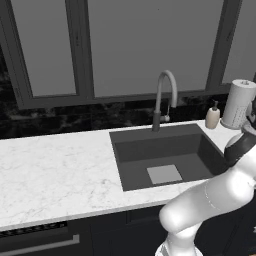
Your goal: Put the colander in the sink, put the peach in the colander, and turn on the sink faucet and pour water over the colander.
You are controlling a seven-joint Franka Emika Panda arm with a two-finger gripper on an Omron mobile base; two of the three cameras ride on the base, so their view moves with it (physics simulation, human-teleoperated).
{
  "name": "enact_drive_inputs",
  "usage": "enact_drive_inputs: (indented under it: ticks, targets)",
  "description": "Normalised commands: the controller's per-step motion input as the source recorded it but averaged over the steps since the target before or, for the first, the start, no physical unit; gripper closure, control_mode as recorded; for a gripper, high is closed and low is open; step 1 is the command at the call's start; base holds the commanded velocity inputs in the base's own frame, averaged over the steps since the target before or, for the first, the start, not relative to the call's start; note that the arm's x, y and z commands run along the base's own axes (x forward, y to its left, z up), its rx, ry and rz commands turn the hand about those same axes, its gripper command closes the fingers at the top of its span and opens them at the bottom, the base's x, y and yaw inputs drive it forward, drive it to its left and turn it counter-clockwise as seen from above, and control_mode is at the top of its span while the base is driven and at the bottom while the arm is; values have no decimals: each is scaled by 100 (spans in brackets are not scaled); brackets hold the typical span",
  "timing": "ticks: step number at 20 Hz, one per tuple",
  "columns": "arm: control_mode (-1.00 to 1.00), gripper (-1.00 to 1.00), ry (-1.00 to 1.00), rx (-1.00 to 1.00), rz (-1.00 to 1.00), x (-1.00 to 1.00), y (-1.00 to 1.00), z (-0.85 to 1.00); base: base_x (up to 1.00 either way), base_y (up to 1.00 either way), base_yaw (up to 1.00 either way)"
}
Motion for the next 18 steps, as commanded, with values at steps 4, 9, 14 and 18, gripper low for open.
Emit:
enact_drive_inputs:
  ticks: [4, 9, 14, 18]
  targets:
    - [-100, -100, 3, 0, 0, 23, -27, -16, 0, 0, 0]
    - [-100, -100, 2, 0, 0, 22, -29, -12, 0, 0, 0]
    - [-100, -100, 5, -1, 0, 17, -21, -21, 0, 0, 0]
    - [-100, -100, 4, 0, 0, 15, -13, -31, 0, 0, 0]
